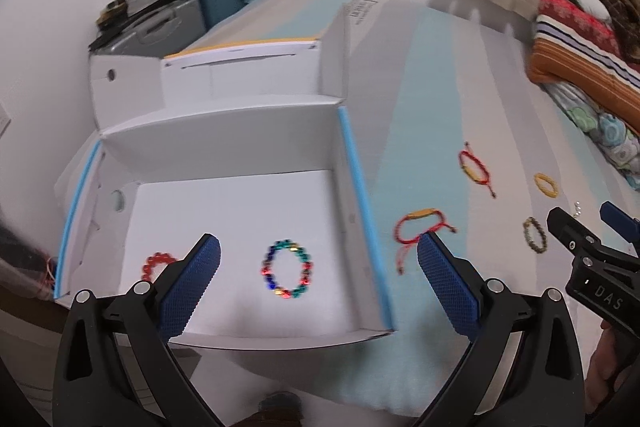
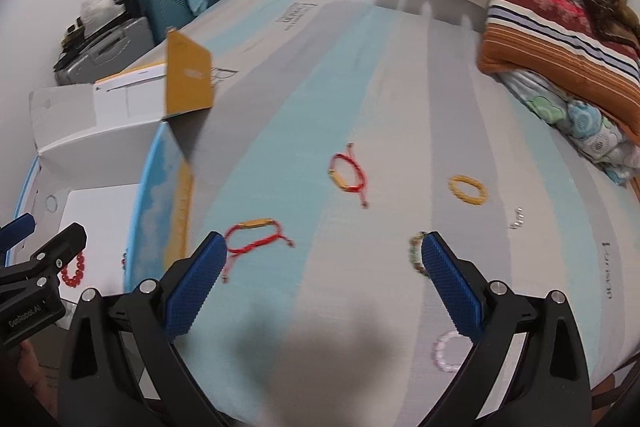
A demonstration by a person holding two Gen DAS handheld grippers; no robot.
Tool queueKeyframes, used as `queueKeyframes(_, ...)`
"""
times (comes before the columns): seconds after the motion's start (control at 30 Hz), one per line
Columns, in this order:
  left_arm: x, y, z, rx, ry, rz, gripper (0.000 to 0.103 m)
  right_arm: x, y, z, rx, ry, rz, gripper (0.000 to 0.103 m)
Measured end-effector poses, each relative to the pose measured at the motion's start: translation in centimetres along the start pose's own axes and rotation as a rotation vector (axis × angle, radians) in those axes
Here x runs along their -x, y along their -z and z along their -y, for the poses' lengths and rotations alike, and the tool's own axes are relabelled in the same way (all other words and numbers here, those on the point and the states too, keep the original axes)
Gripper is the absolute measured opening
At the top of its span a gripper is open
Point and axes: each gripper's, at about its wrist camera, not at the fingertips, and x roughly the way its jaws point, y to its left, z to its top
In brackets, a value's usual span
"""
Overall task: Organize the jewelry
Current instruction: 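Move both open tools back toward the remaining bracelets on the bed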
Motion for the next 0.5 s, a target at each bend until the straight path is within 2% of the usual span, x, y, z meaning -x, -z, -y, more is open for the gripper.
queueKeyframes(0.2, -1.1, 0.1, 4.3, -0.045, 0.036, -0.010, 0.097, -0.5, -0.4, 4.5, -0.065, -0.011, -0.002, 0.094)
queueKeyframes(0.33, -2.7, 0.0, 7.3, -0.075, 0.054, -0.023, 0.097, -2.2, -0.3, 7.1, -0.090, 0.019, -0.033, 0.094)
queueKeyframes(0.5, -5.5, -0.2, 10.7, -0.121, 0.074, -0.028, 0.097, -4.4, -0.4, 10.3, -0.117, 0.014, -0.046, 0.094)
